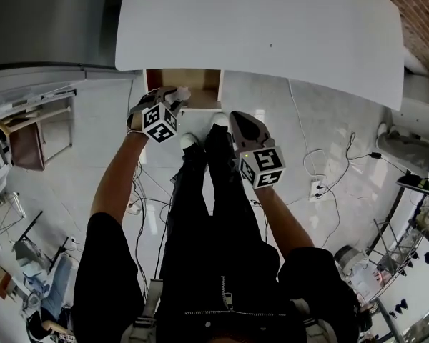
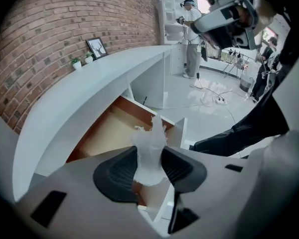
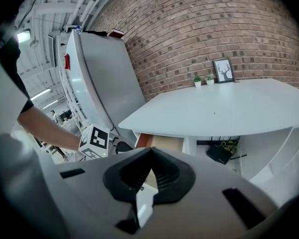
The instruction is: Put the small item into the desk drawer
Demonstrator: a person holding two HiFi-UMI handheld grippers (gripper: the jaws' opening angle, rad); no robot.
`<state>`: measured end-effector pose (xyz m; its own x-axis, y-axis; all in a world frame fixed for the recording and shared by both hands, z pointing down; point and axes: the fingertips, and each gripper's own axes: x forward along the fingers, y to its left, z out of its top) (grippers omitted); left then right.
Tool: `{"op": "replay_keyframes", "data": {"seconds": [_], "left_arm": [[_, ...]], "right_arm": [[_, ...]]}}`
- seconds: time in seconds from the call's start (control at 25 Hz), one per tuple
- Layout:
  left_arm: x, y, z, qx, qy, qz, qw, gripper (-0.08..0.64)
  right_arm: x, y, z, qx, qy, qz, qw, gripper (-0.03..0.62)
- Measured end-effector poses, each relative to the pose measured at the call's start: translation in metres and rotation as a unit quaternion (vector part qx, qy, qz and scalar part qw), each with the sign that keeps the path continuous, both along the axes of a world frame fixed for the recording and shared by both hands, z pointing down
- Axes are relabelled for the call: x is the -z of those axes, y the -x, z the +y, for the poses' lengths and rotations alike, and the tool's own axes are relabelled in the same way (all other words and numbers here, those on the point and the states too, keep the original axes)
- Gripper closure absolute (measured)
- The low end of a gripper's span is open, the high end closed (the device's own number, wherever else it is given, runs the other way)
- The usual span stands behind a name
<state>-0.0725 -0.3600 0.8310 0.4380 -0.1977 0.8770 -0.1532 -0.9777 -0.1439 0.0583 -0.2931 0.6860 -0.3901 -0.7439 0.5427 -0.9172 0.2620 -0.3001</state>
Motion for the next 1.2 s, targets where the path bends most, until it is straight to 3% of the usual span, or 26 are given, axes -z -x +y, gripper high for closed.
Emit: {"op": "replay_keyframes", "data": {"seconds": [0.72,1.2], "left_arm": [[-0.122,-0.009,-0.022,-0.084,0.043,-0.107,0.9898,0.399],[-0.162,-0.013,-0.027,-0.122,0.056,-0.14,0.9809,0.397]], "right_arm": [[-0.054,-0.026,0.04,-0.054,0.058,-0.009,0.997,0.586],[-0.079,-0.035,0.061,-0.092,0.092,-0.026,0.991,0.586]]}}
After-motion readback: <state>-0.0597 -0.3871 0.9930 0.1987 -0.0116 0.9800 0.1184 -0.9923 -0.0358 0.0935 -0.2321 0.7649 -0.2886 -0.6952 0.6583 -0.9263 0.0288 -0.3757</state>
